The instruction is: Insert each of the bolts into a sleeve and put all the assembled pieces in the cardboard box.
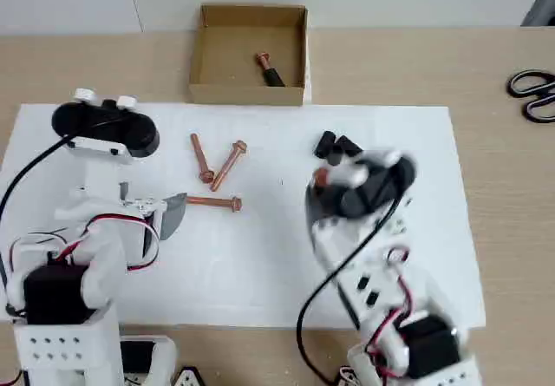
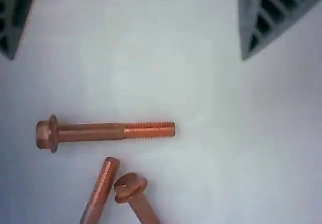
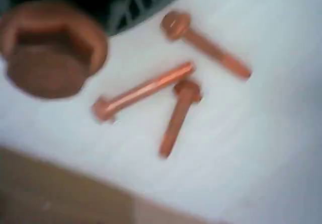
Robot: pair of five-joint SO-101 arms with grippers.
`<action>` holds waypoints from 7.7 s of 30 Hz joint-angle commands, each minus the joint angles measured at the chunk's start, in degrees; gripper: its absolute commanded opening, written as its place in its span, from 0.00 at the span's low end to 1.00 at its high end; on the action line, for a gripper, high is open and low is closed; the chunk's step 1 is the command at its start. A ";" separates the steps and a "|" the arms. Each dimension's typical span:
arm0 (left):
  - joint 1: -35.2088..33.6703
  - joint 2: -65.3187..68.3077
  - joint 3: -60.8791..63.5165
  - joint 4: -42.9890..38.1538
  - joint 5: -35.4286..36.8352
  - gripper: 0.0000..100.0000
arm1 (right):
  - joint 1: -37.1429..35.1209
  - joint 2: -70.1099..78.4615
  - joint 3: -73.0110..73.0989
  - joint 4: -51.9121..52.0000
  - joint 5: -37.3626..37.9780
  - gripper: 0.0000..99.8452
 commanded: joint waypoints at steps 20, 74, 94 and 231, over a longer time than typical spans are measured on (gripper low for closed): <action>-2.46 -0.70 -0.22 6.95 0.09 0.27 | 3.38 107.74 -73.32 -45.41 -0.26 0.00; -5.71 -12.40 -0.04 6.59 0.18 0.27 | 7.25 90.42 -105.05 44.09 -0.26 0.28; -5.54 -12.31 7.60 3.25 -0.09 0.27 | 15.52 100.00 -79.47 35.65 5.36 0.32; 11.25 97.58 -69.41 1.49 -10.64 0.15 | 7.78 94.81 -81.32 42.51 8.00 0.00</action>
